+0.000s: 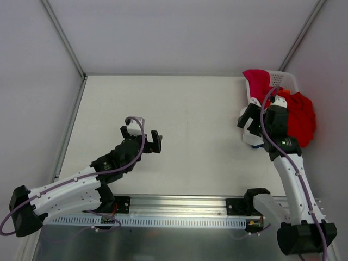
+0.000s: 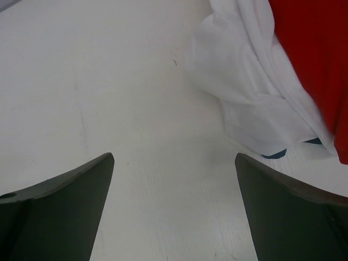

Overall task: Fold and stack the t-shirts
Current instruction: Grab the tshirt from the pile

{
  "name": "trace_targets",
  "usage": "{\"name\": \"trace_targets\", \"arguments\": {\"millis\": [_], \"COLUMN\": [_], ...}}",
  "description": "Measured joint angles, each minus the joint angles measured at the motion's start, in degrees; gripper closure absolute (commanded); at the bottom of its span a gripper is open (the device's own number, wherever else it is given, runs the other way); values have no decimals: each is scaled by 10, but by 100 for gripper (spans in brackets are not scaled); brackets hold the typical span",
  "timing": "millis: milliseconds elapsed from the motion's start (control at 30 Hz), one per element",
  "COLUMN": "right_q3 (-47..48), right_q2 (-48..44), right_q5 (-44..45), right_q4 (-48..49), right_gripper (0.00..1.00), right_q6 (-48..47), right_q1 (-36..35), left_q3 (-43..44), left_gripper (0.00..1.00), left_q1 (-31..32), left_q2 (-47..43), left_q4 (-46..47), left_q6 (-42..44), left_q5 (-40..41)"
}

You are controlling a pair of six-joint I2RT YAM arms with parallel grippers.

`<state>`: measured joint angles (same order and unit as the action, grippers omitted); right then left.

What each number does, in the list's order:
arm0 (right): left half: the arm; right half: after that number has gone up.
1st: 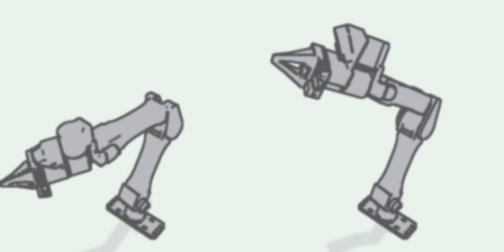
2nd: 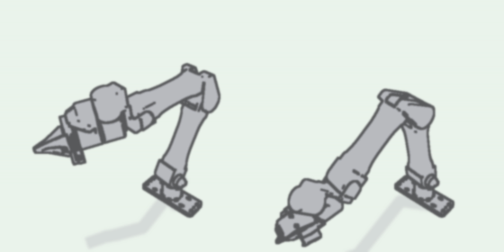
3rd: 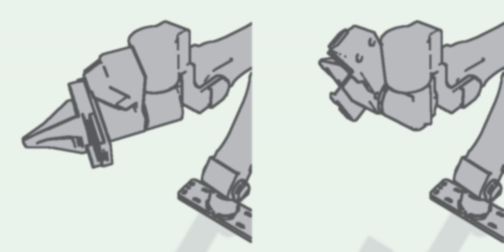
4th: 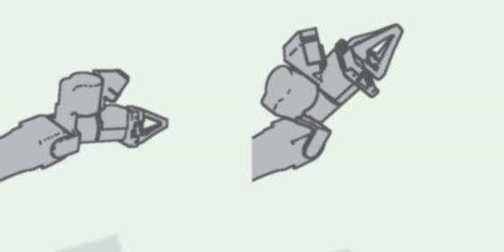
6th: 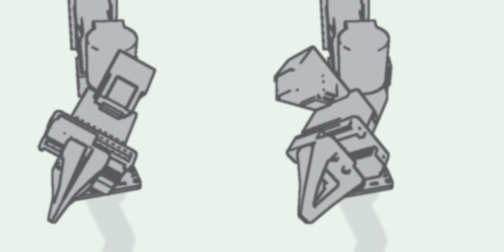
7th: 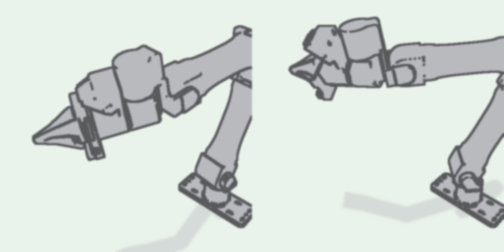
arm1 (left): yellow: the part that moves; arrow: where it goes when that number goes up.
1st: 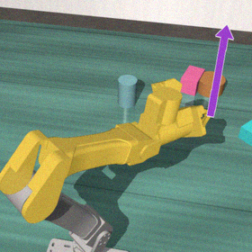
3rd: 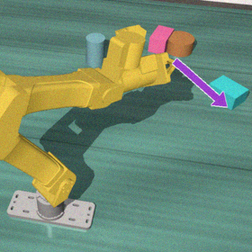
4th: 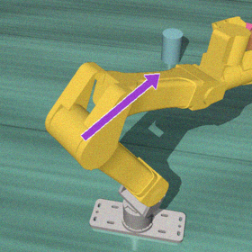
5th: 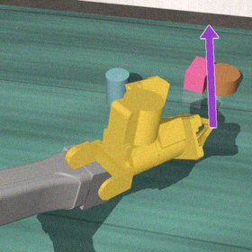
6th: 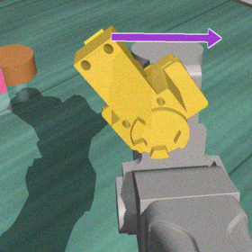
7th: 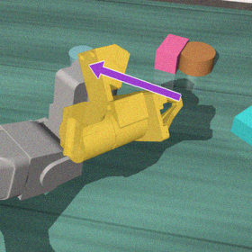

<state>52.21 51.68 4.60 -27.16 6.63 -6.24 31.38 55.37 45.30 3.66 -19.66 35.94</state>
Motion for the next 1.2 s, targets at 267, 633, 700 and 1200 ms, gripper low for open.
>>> {"name": "trace_targets", "arguments": {"millis": [267, 633, 700, 1200], "right_q3": [159, 297, 301, 236], "right_q2": [245, 384, 398, 399], "right_q5": [38, 56, 57, 59], "right_q4": [-58, -82, -83, -29], "right_gripper": [1, 0, 2, 99], "right_q6": [4, 21, 21, 30], "right_q1": [79, 207, 207, 247], "left_q3": [4, -57, -58, -58], "left_gripper": [1, 1, 1, 1], "left_q1": [0, -3, -3, -3], "left_q2": [76, -34, -27, 40], "left_q4": [-15, -26, -26, -24], "left_q6": [1, -3, -3, -3], "left_q5": [17, 23, 25, 33]}}
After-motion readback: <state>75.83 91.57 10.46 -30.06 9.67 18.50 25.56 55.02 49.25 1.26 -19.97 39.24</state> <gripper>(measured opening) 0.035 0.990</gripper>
